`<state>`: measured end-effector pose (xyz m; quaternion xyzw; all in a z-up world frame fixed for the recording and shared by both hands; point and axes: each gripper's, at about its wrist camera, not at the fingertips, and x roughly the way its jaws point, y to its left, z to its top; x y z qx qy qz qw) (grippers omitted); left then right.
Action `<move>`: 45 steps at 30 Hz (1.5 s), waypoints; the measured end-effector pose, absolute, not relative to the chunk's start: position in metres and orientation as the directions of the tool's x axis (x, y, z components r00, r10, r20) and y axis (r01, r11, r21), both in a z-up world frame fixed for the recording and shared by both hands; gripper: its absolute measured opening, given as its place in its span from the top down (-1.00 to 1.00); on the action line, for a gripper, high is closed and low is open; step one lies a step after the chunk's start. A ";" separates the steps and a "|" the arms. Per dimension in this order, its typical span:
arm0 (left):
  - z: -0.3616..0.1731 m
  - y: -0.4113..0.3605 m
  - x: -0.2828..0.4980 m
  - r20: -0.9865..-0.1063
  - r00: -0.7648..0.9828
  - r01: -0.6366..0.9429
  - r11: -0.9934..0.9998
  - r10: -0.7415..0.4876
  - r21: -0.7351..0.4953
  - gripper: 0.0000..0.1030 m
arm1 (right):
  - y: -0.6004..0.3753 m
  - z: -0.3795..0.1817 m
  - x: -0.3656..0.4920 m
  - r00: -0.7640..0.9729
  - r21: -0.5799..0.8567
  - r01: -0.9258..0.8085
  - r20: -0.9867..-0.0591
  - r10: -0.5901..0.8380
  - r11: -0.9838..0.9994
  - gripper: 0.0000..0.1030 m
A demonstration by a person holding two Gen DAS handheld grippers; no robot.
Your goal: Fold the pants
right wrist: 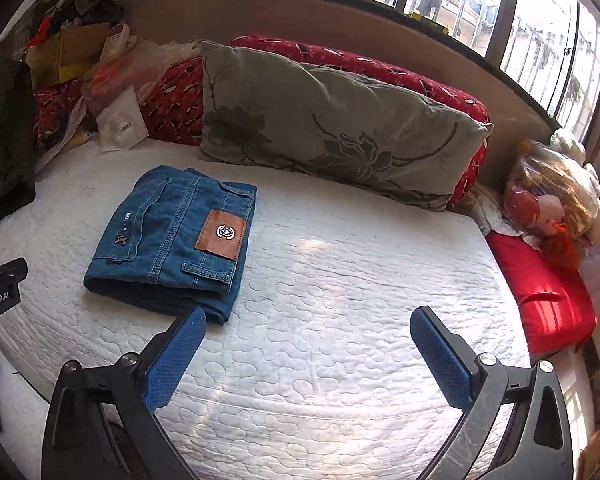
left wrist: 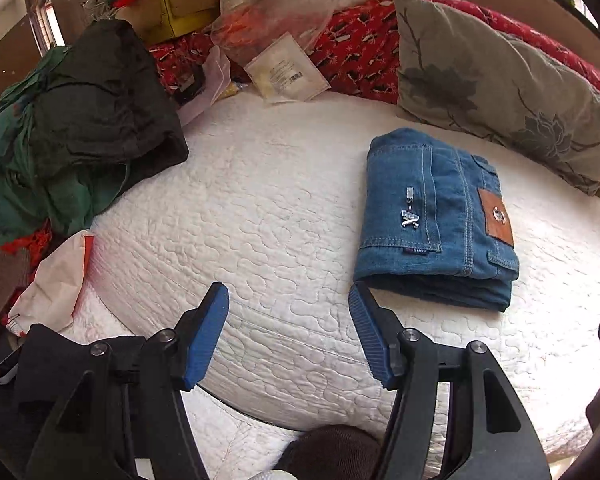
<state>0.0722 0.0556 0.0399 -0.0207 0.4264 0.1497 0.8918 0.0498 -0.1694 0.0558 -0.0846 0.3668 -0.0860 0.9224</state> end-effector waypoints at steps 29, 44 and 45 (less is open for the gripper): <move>0.033 0.034 0.046 -0.727 0.678 -0.180 0.983 0.110 -0.019 -1.00 | -0.179 0.056 0.032 0.719 -0.007 0.034 -0.694 -0.029 0.999 -1.00; 0.028 0.027 0.055 -0.744 0.659 -0.144 0.989 0.105 0.012 -1.00 | -0.190 0.041 0.034 0.694 0.000 0.050 -0.719 -0.035 0.999 -1.00; 0.028 0.026 0.055 -0.746 0.658 -0.141 0.990 0.101 0.010 -1.00 | -0.191 0.039 0.034 0.690 0.004 0.053 -0.723 -0.033 0.999 -1.00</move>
